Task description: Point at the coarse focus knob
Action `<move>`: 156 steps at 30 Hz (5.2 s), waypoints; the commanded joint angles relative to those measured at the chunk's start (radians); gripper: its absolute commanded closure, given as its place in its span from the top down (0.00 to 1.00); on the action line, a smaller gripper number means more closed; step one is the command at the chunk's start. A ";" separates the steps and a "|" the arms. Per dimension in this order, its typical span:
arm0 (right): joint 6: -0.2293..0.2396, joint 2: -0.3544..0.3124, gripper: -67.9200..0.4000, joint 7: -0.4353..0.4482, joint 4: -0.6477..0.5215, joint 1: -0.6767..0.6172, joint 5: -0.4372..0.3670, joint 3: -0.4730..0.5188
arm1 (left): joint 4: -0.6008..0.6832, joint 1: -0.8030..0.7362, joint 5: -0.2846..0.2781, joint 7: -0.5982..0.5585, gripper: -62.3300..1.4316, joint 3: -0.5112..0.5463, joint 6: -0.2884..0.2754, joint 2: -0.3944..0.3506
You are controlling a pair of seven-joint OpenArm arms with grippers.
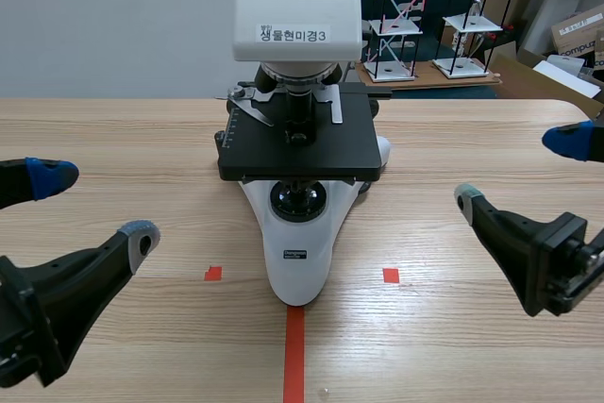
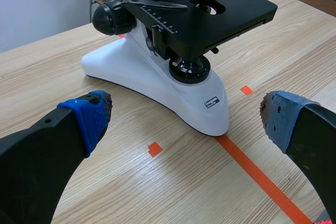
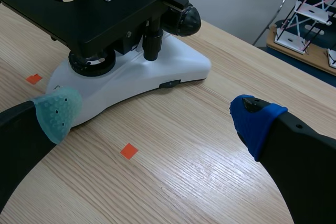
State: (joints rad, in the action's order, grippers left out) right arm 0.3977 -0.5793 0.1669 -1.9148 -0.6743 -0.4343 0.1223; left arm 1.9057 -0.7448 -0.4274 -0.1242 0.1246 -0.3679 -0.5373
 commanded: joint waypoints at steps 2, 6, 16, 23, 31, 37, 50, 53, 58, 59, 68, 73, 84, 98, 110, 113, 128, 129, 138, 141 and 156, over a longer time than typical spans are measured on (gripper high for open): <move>-0.004 -0.011 0.92 0.014 -0.015 0.004 -0.008 -0.004 | 0.020 0.000 -0.007 -0.016 0.96 -0.001 -0.001 0.005; -0.004 -0.011 0.92 0.014 -0.015 0.004 -0.008 -0.004 | 0.020 0.000 -0.007 -0.016 0.96 -0.001 -0.001 0.005; -0.004 -0.011 0.92 0.014 -0.015 0.004 -0.008 -0.004 | 0.020 0.000 -0.007 -0.016 0.96 -0.001 -0.001 0.005; -0.004 -0.011 0.92 0.014 -0.015 0.004 -0.008 -0.004 | 0.020 0.000 -0.007 -0.016 0.96 -0.001 -0.001 0.005; -0.004 -0.011 0.84 0.014 -0.015 0.004 -0.031 -0.004 | 0.020 0.000 -0.007 -0.016 0.96 -0.001 -0.001 0.005; -0.012 -0.011 0.65 0.006 -0.015 0.005 -0.080 -0.003 | 0.020 0.000 -0.006 -0.016 0.96 -0.001 -0.001 0.005; -0.135 -0.081 0.03 -0.207 -0.135 0.086 -0.256 0.135 | 0.020 0.000 -0.006 -0.016 0.96 -0.001 -0.001 0.005; -0.192 -0.137 0.03 -0.344 -0.161 0.194 -0.360 0.166 | 0.020 0.000 -0.006 -0.017 0.96 -0.001 -0.001 0.005; -0.261 -0.241 0.03 -0.448 -0.151 0.356 -0.459 0.166 | 0.020 0.000 -0.006 -0.018 0.96 -0.001 -0.001 0.005; -0.265 -0.257 0.03 -0.461 -0.143 0.382 -0.488 0.165 | 0.020 0.000 -0.006 -0.020 0.96 -0.001 -0.001 0.005; -0.239 -0.315 0.03 -0.520 0.071 0.612 -0.633 0.038 | 0.020 0.025 -0.007 -0.020 0.96 -0.001 -0.002 0.005; -0.218 -0.312 0.03 -0.542 0.167 0.758 -0.633 -0.128 | 0.020 0.034 -0.007 -0.014 0.96 -0.001 -0.002 0.005; -0.260 -0.200 0.03 -0.708 0.303 1.126 -0.662 -0.385 | 0.020 0.033 -0.006 -0.012 0.96 -0.001 -0.002 0.005; -0.191 -0.049 0.03 -0.790 0.554 1.311 -0.700 -0.545 | 0.020 0.033 -0.006 -0.009 0.96 -0.001 -0.001 0.005; -0.246 -0.002 0.03 -0.853 0.555 1.353 -0.703 -0.571 | 0.020 0.033 -0.006 -0.009 0.96 -0.001 -0.001 0.005; -0.286 -0.002 0.03 -0.871 0.555 1.353 -0.703 -0.571 | 0.020 0.033 -0.006 -0.009 0.96 -0.001 -0.001 0.005; -0.357 -0.002 0.03 -0.951 0.555 1.353 -0.703 -0.571 | 0.020 0.033 -0.006 -0.010 0.96 -0.001 -0.001 0.005; -0.357 -0.002 0.03 -0.951 0.555 1.353 -0.703 -0.571 | 0.020 0.033 -0.006 -0.010 0.96 -0.001 -0.001 0.005; -0.357 -0.002 0.03 -0.950 0.555 1.353 -0.703 -0.571 | 0.020 0.033 -0.006 -0.010 0.96 -0.001 -0.001 0.005; -0.357 -0.002 0.03 -0.950 0.555 1.353 -0.703 -0.571 | 0.020 0.033 -0.006 -0.010 0.96 -0.001 -0.001 0.005; -0.357 -0.002 0.03 -0.950 0.555 1.353 -0.703 -0.571 | 0.020 0.033 -0.006 -0.010 0.96 -0.001 -0.001 0.005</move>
State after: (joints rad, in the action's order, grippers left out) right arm 0.0410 -0.5713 -0.7944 -1.3418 0.6529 -1.1305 -0.4603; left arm 1.9057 -0.7090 -0.4274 -0.1230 0.1246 -0.3683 -0.5373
